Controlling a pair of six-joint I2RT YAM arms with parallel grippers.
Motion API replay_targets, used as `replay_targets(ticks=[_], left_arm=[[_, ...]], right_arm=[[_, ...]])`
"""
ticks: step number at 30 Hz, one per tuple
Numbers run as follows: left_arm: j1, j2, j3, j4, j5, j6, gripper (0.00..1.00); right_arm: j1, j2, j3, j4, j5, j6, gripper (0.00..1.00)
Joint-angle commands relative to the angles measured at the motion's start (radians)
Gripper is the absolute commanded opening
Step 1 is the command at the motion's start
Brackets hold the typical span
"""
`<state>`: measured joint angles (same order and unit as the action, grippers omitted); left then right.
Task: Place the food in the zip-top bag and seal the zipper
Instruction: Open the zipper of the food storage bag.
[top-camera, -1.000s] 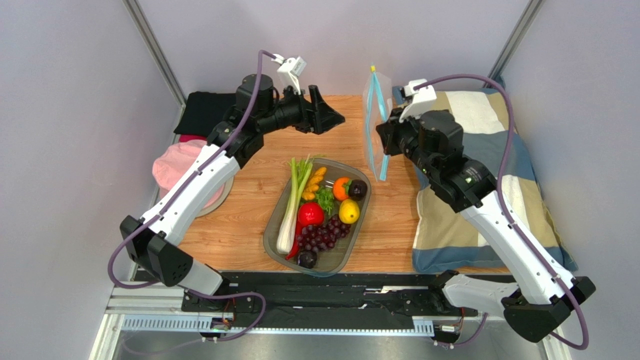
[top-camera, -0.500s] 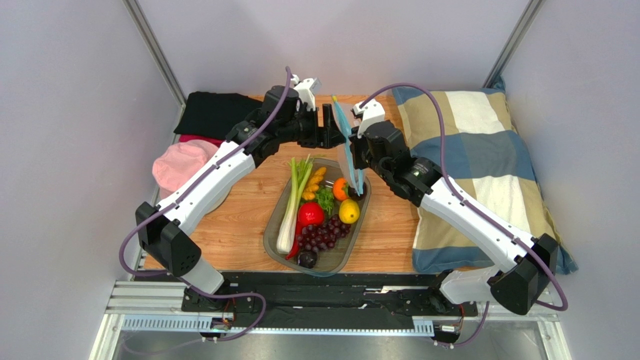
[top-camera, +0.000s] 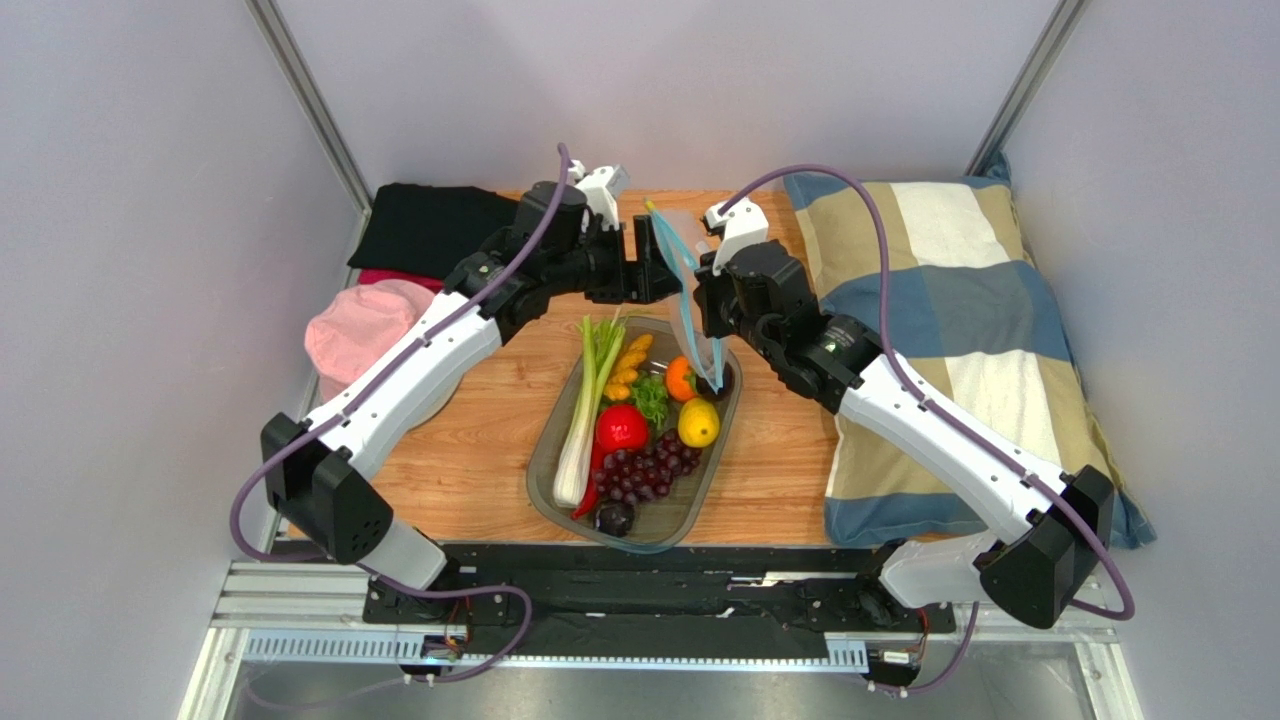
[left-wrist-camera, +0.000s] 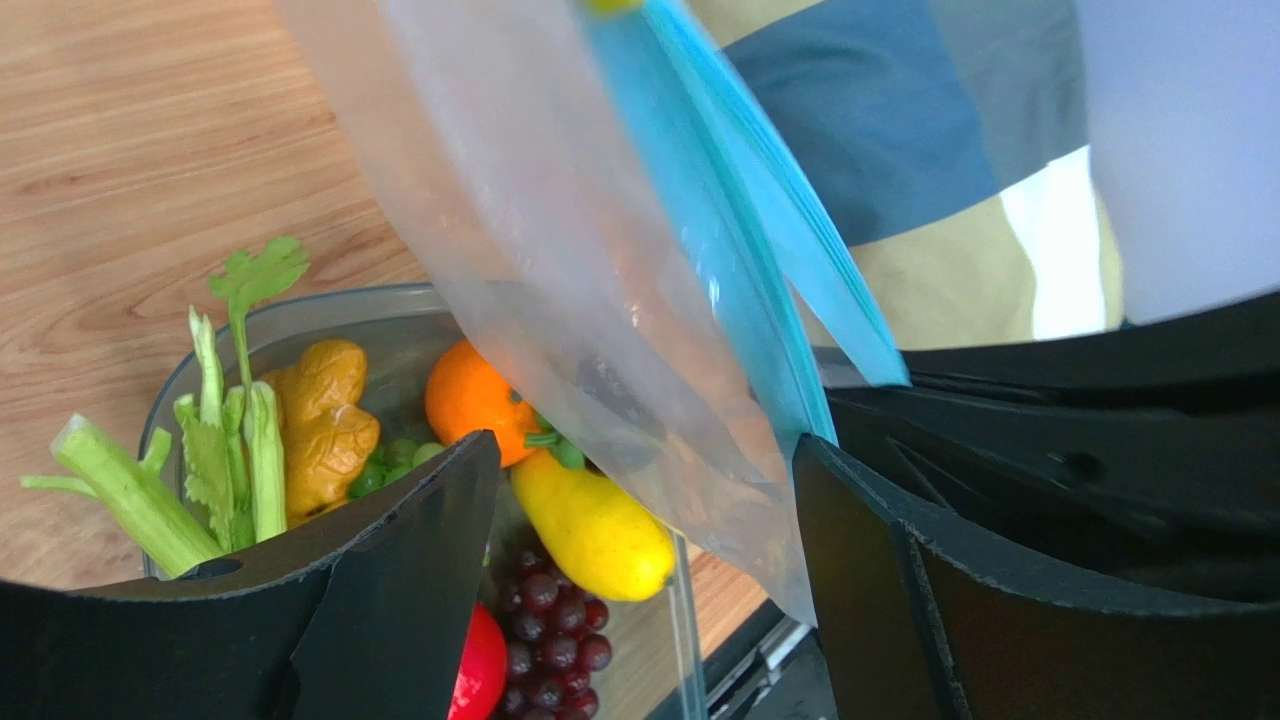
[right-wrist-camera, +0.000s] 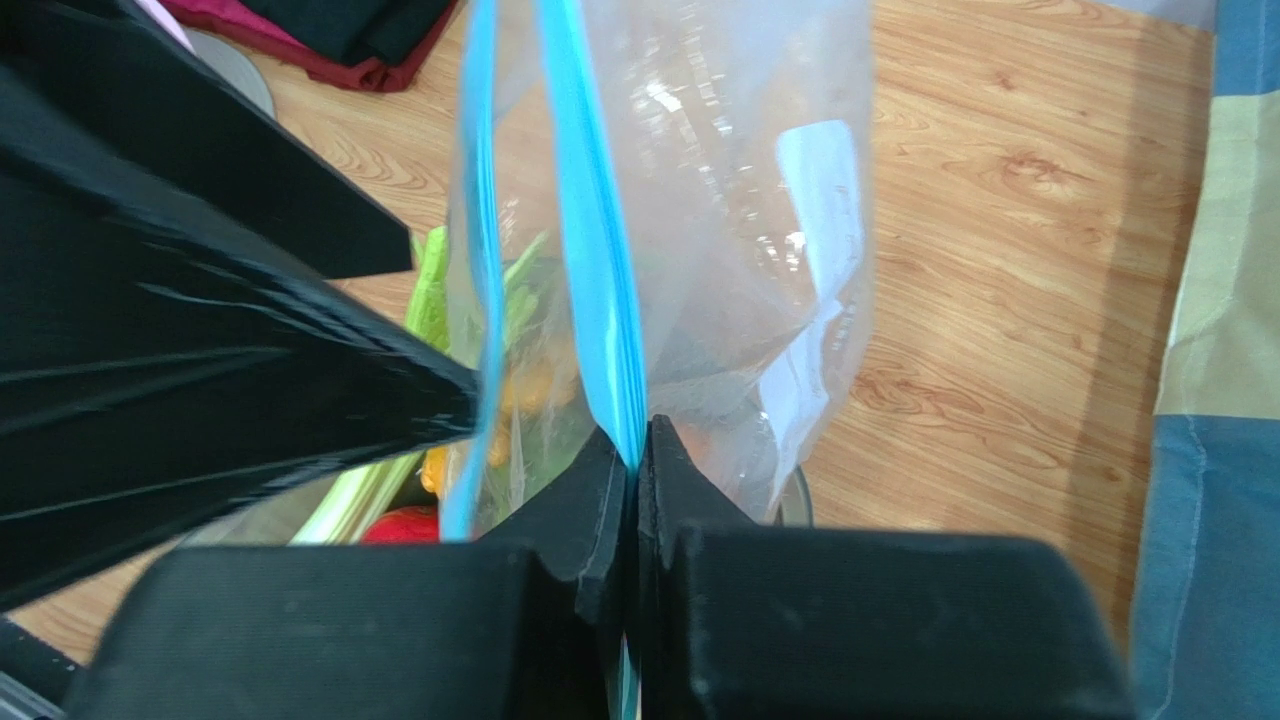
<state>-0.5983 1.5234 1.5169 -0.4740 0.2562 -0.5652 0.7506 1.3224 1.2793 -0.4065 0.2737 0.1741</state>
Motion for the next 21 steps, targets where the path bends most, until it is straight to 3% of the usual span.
replay_targets(ticks=[1,15,18,21], left_arm=[[0.020,-0.104,0.000,0.063,0.046,-0.038,0.81],[-0.015,-0.019,0.101,-0.089,-0.077,-0.010,0.79],[-0.015,0.010,0.108,-0.130,-0.100,-0.003,0.75],[-0.017,0.024,0.095,-0.156,-0.126,0.025,0.65]], right_arm=[[0.003,0.000,0.031,0.044,-0.027,0.045,0.00],[0.004,0.052,0.061,0.035,-0.102,0.153,0.00],[0.003,0.058,0.074,0.035,-0.097,0.153,0.00],[0.001,0.049,0.078,0.031,-0.100,0.148,0.00]])
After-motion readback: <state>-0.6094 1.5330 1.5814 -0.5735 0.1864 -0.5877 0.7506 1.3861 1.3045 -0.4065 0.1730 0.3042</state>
